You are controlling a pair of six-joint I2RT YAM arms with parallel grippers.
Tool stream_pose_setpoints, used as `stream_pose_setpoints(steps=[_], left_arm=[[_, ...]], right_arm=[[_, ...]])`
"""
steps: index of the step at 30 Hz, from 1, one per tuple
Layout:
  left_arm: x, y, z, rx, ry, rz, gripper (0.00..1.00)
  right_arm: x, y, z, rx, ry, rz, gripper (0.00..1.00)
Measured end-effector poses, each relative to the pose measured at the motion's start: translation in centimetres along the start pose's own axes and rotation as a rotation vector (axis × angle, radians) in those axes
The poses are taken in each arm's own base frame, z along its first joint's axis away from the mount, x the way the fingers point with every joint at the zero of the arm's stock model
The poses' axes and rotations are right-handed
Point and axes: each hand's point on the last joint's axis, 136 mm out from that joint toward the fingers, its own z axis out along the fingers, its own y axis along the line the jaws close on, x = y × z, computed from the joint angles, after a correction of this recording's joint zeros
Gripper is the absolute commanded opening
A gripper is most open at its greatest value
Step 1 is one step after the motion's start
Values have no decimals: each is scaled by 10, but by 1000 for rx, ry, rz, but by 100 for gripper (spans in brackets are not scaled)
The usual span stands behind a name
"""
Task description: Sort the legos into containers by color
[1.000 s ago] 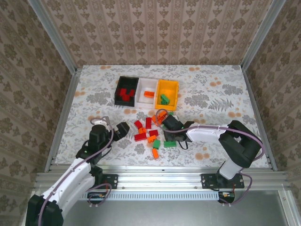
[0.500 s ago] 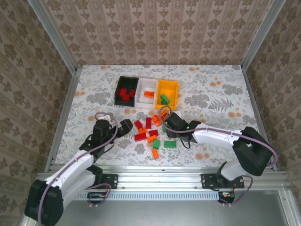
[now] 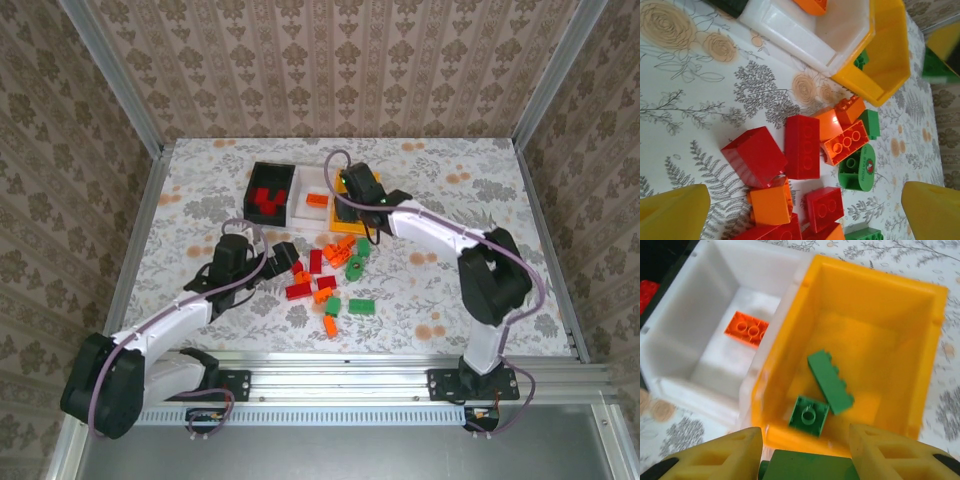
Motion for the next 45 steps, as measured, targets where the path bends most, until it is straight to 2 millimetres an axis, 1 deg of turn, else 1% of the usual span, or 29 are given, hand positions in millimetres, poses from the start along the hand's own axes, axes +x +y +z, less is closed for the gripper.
stream_pose_setpoints(steps=[2, 4, 6, 7, 9, 12, 16, 18, 19, 21, 23, 28, 29, 31, 33, 35, 36, 38, 42, 45], left_arm=[[1, -2, 1, 13, -2, 2, 100], [4, -1, 1, 14, 7, 1, 100], [6, -3, 1, 18, 13, 4, 100], [6, -3, 1, 20, 14, 5, 100], [8, -4, 1, 21, 22, 11, 100], [12, -4, 2, 16, 37, 25, 100], [12, -2, 3, -7, 27, 40, 100], [11, 3, 5, -42, 24, 38, 100], [10, 6, 6, -65, 25, 36, 99], [7, 10, 11, -114, 28, 33, 98], [4, 14, 18, -171, 31, 25, 100], [1, 18, 39, -310, 33, -19, 99], [2, 17, 43, -333, 37, -26, 99], [3, 15, 54, -383, 44, -50, 97], [5, 11, 67, -419, 48, -75, 95], [8, 10, 77, -447, 48, -103, 94], [11, 11, 79, -463, 43, -118, 93], [17, 16, 77, -504, 27, -141, 92], [19, 25, 67, -563, -27, -179, 91], [16, 32, 60, -603, -59, -194, 91]], right_arm=[[-9, -5, 22, 1, 15, -9, 46], [-15, -14, 42, 7, 28, -4, 46], [-16, -26, 57, 17, 49, 6, 51], [-16, -31, 62, 23, 60, 11, 55], [-18, -40, 70, 31, 73, 15, 58], [-22, -46, 70, 35, 87, 12, 59], [-34, -40, 62, 23, 72, 6, 60], [-32, -37, 59, 20, 75, 0, 59], [-28, -36, 56, 18, 77, -4, 59], [-11, -33, 45, 17, 92, -18, 59], [10, -28, 26, 9, 108, -39, 59], [50, -11, -26, -42, 67, -59, 59], [58, -10, -33, -48, 60, -61, 59], [76, -15, -46, -52, 49, -44, 59], [91, -24, -53, -43, 45, -21, 59], [102, -31, -59, -34, 41, -6, 59], [104, -34, -61, -31, 35, 4, 59], [105, -36, -66, -38, 15, 19, 59], [91, -33, -75, -63, -50, 51, 59], [85, -30, -75, -78, -77, 68, 59]])
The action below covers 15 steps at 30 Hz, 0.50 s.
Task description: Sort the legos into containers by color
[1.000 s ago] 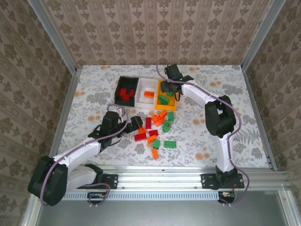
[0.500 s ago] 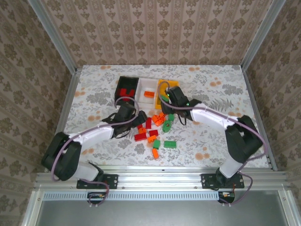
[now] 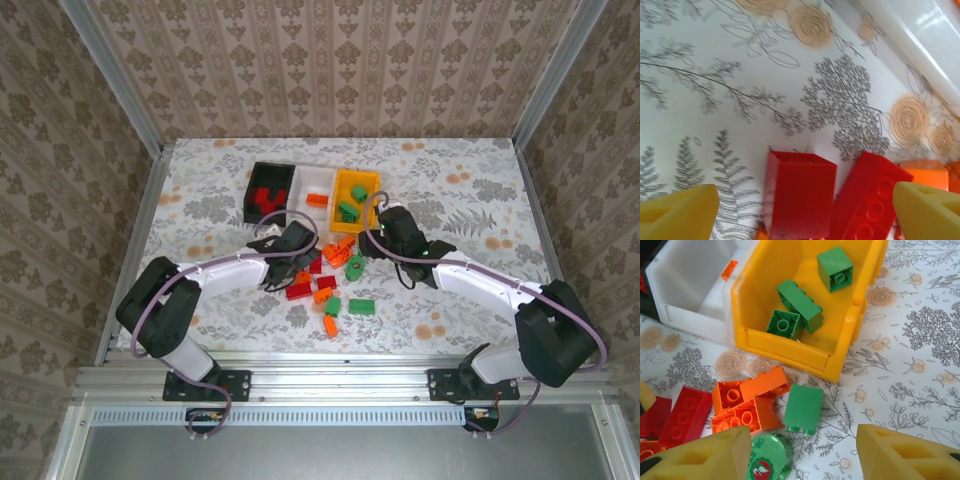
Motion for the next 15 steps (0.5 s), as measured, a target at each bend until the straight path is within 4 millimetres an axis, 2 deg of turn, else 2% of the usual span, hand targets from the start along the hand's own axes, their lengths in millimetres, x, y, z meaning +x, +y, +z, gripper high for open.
stream_pose_setpoints(steps=[3, 10, 15], left_arm=[[-1, 7, 0, -32, -13, -4, 91], [1, 11, -1, -47, -11, 2, 89], [4, 15, 1, -74, 2, 21, 90]], right_arm=[[3, 0, 2, -7, -5, 14, 59], [26, -8, 7, -8, -4, 36, 60], [25, -12, 4, -5, -51, 66, 61]])
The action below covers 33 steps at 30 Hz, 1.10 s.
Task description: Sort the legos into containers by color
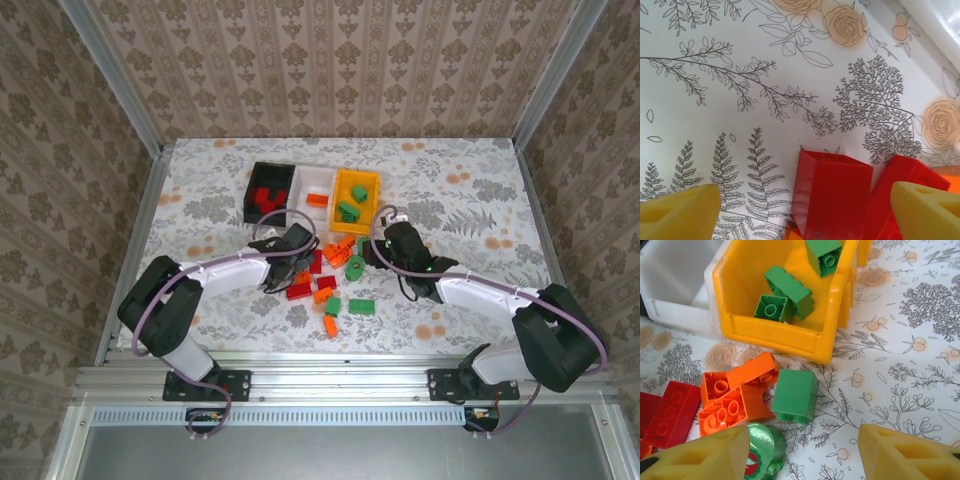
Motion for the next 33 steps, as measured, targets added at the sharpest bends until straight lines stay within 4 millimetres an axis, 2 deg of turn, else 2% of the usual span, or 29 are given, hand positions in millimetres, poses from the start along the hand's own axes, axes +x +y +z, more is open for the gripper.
stream_pose_setpoints(steps=[6, 8, 11, 17, 23, 33], left_arm=[[5, -3, 5, -30, 15, 27, 89], [4, -6, 6, -29, 15, 33, 84], [0, -11, 11, -27, 14, 43, 68], [-3, -11, 19, -39, 17, 67, 63], [-4, -18, 20, -13, 9, 104, 48], [-1, -16, 28, -25, 13, 152, 39]], right_arm=[[-9, -1, -1, 7, -42, 23, 61], [-10, 0, -1, 4, -48, 25, 61], [-12, 1, -1, 1, -54, 28, 61], [-12, 1, -1, 1, -54, 30, 60], [-12, 1, -1, 0, -54, 30, 60], [-12, 1, -1, 1, -54, 30, 59]])
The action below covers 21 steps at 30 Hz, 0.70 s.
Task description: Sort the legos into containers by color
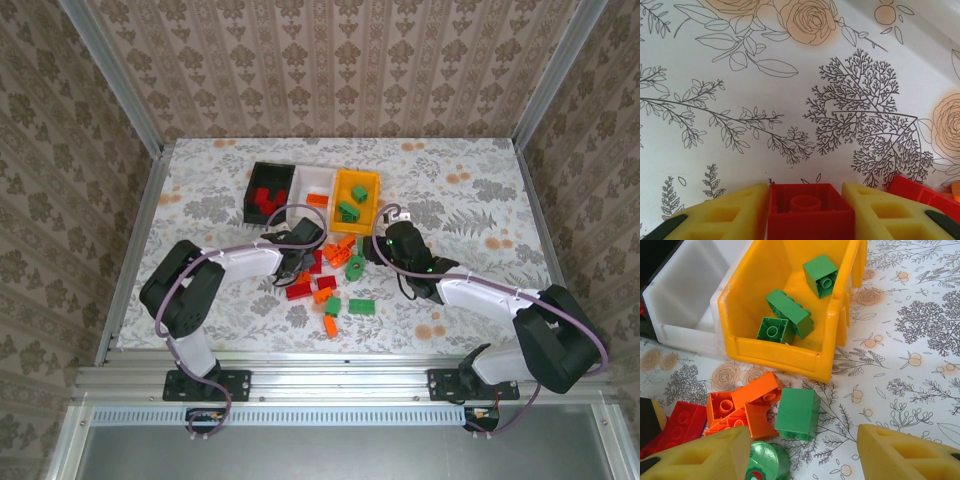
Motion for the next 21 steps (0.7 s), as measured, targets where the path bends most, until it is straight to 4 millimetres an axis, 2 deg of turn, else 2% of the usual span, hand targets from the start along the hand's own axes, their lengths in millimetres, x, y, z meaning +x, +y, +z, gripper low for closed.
stream_pose_setpoints(steps=[2, 5, 10, 12, 15, 18, 21], left_arm=[[0, -1, 0, 3, -1, 5, 30], [-1, -2, 0, 10, -6, 11, 23], [-2, 0, -3, 8, -9, 34, 21], [-8, 3, -11, 4, -30, 53, 21], [-35, 6, -36, 24, -103, 68, 24], [-84, 14, -59, 51, -195, 31, 23], [-144, 23, -66, 47, -267, -22, 23]], right_arm=[[0, 0, 0, 0, 0, 0, 59], [0, 0, 0, 0, 0, 0, 59], [0, 0, 0, 0, 0, 0, 59], [0, 0, 0, 0, 0, 0, 59], [0, 1, 0, -1, 1, -1, 59], [4, 2, 1, -3, 9, -6, 59], [9, 3, 4, -2, 24, -14, 59]])
